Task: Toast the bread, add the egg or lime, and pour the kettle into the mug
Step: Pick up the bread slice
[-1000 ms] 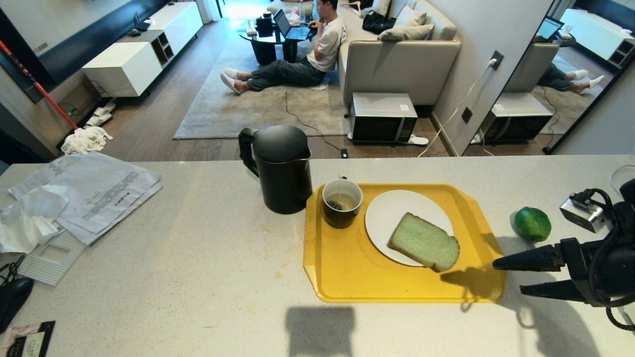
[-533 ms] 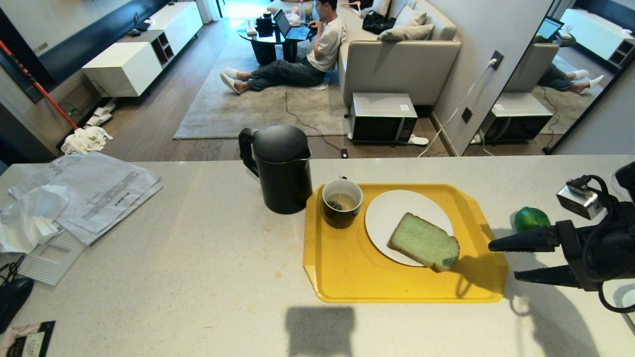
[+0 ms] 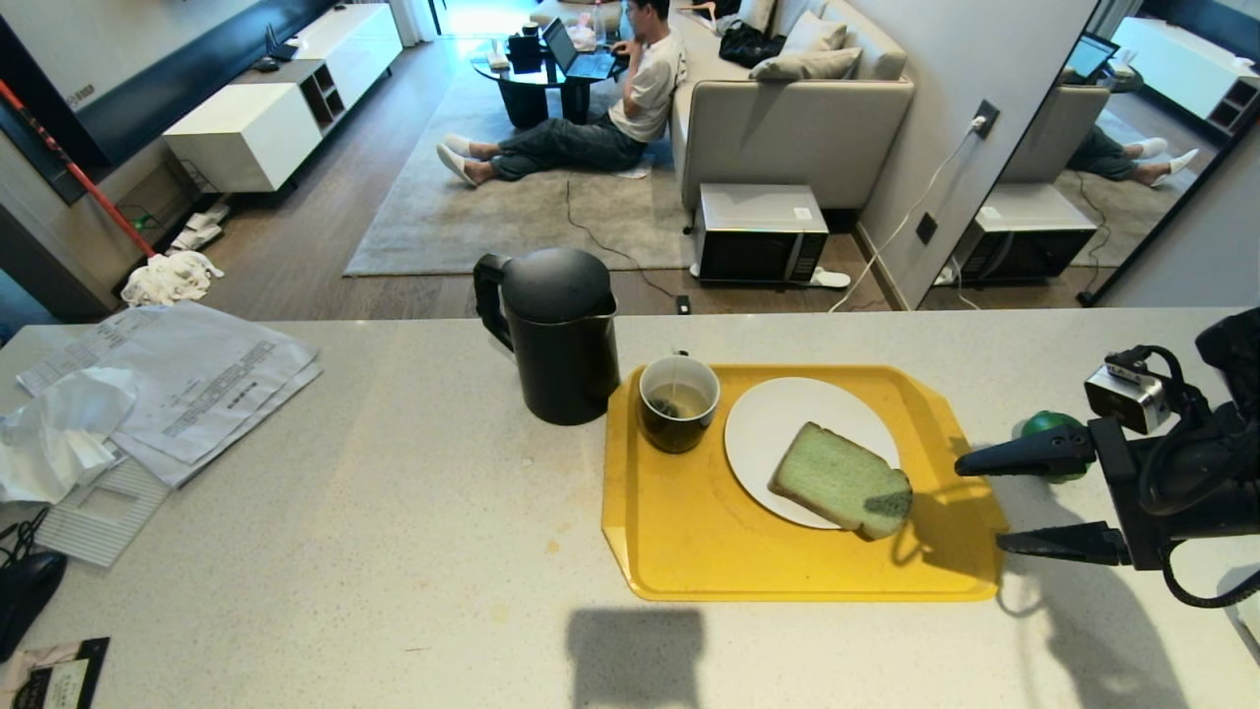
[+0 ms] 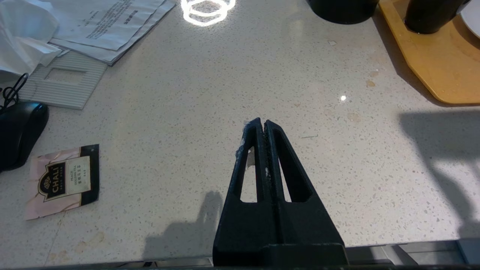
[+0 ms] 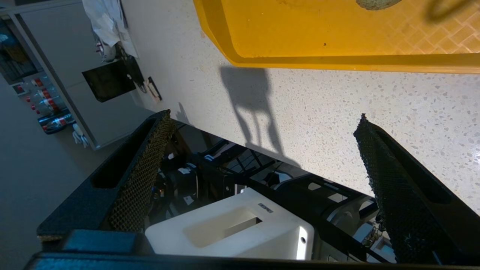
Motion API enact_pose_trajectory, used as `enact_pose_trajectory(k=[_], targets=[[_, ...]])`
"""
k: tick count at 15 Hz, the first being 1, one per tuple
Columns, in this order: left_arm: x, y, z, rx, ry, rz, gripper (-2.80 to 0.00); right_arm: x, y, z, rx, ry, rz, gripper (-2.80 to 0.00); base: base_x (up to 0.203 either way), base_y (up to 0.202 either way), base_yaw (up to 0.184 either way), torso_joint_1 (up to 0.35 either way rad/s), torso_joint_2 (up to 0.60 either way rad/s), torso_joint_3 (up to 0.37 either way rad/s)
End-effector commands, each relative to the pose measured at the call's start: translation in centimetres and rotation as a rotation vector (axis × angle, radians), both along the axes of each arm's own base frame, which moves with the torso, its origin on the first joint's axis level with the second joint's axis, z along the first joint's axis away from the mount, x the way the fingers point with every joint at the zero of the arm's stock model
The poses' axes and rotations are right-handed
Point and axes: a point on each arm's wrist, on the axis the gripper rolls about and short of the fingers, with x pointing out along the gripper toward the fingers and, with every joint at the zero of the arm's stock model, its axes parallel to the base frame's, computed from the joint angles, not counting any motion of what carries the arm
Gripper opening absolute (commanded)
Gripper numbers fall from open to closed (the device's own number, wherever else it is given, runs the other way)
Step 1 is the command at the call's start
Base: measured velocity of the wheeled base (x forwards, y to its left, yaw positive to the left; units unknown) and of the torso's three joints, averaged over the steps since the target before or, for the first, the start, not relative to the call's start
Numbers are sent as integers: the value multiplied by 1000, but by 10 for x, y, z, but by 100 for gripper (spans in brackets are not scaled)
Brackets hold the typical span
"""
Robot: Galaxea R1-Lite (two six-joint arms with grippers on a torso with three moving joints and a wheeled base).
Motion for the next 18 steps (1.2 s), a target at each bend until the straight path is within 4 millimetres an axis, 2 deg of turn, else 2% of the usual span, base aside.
enact_pose_trajectory(k=[1, 6, 9, 13, 18], targets=[[0, 0, 0, 1, 0, 0, -280, -2, 0, 0, 6, 4, 2, 0, 0, 0, 0, 0, 0, 0], [0, 0, 0, 1, 1, 0, -280, 2, 0, -2, 11, 12, 3, 0, 0, 0, 0, 0, 0, 0], [0, 0, 0, 1, 1, 0, -280, 6, 0, -1, 73, 20, 26, 0, 0, 0, 0, 0, 0, 0], [0, 0, 0, 1, 1, -1, -280, 20, -3, 6, 139, 44, 3, 0, 0, 0, 0, 0, 0, 0], [0, 0, 0, 1, 1, 0, -280, 43, -6, -17, 202, 125, 28, 0, 0, 0, 0, 0, 0, 0]])
